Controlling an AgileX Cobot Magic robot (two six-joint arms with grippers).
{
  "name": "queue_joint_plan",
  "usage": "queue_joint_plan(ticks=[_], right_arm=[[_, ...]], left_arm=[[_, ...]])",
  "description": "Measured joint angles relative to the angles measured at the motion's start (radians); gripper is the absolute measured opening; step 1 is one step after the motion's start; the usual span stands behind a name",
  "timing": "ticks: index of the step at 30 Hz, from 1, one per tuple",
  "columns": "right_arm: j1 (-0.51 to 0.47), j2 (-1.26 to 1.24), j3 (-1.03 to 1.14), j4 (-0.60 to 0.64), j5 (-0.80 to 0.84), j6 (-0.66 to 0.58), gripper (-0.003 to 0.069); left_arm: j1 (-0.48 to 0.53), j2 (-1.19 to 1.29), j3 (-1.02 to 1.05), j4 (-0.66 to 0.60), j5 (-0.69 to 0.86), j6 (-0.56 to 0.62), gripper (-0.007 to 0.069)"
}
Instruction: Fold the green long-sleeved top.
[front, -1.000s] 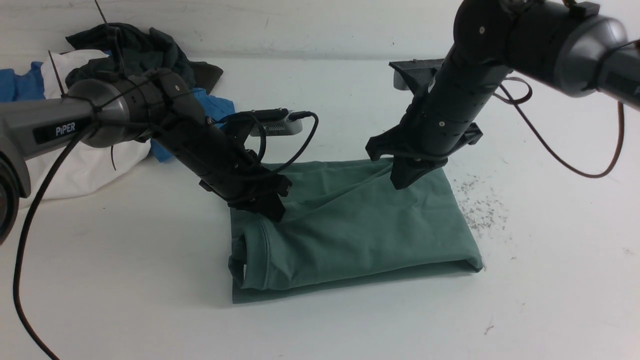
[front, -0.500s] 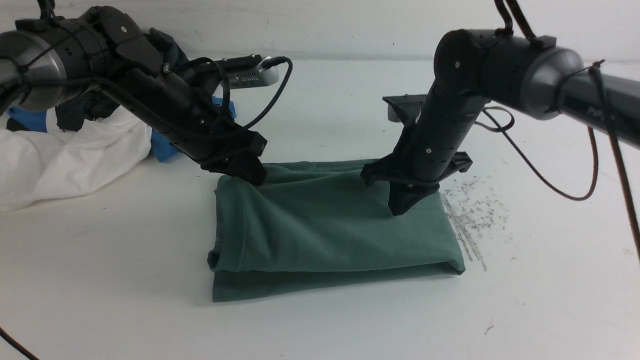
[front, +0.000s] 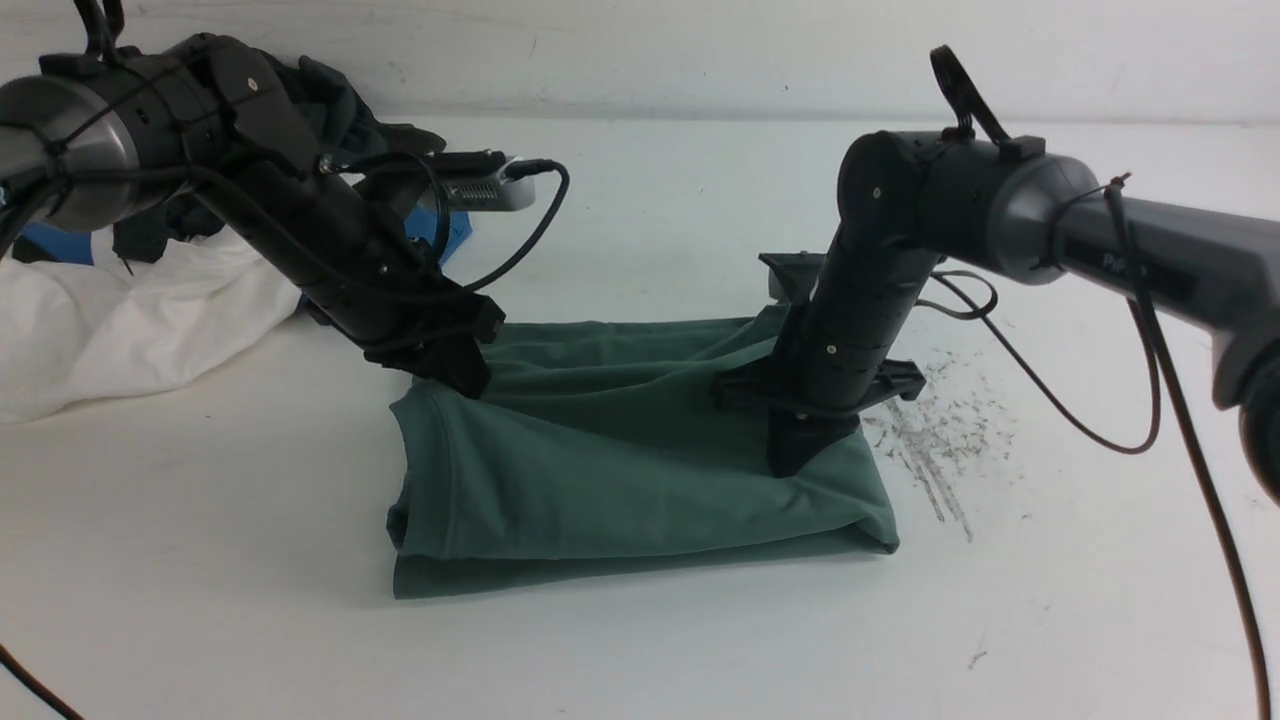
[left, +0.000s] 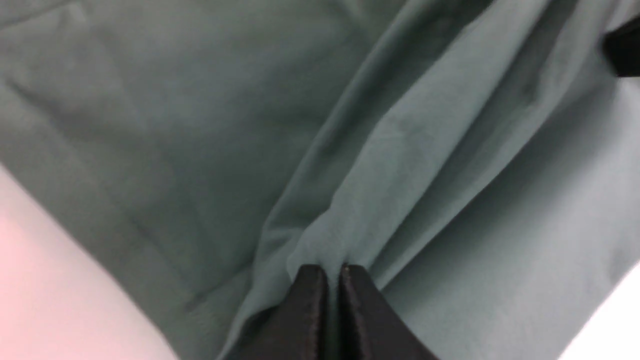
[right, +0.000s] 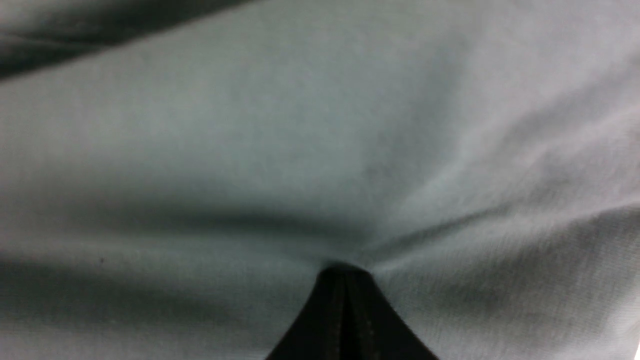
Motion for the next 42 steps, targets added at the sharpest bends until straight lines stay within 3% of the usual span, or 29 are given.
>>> queue_joint_plan(ticks=[7,13,16,19,22,24,25,26,28,33,42], right_arm=[[0.001,0.0,0.0,0.02,-0.007,0.001,-0.0015],[0.002,0.0,0.0,0.017,-0.007,0.001,-0.0015],[0.002,0.0,0.0,0.016,-0.007,0.001,-0.0015],[0.002,0.0,0.0,0.015,-0.007,0.001,-0.0015],[0.002,-0.002,0.0,0.009,-0.007,0.001,-0.0015],[0.002,-0.014,0.002,-0.007,-0.004,0.001,-0.0015],[0.002,-0.015,0.002,-0.009,-0.004,0.001,-0.0015],[0.001,-0.023,0.002,-0.021,-0.002,0.001,-0.0015],[0.001,-0.031,0.002,-0.029,-0.002,0.001,-0.0015],[0.001,-0.034,0.002,-0.029,0.0,0.001,-0.0015],[0.001,-0.035,0.002,-0.042,0.001,0.001,-0.0015]], left_arm=[[-0.001,0.013,0.0,0.108,-0.01,-0.093,0.0024],[0.0,0.043,0.0,0.175,-0.035,-0.118,0.016],[0.0,0.045,-0.006,0.248,-0.058,-0.185,0.0267],[0.0,0.045,-0.029,0.332,-0.051,-0.275,0.0293],[0.0,0.045,-0.062,0.378,-0.003,-0.34,0.0269],[0.001,0.036,-0.083,0.356,0.063,-0.34,0.016],[0.0,0.034,-0.083,0.344,0.067,-0.337,0.0149],[-0.006,0.021,-0.083,0.277,0.093,-0.283,0.0059],[-0.024,0.011,-0.084,0.177,0.104,-0.198,0.0017],[-0.1,0.028,-0.087,0.002,0.094,-0.011,-0.0004],[-0.143,0.167,-0.087,-0.039,-0.075,0.024,-0.0004]])
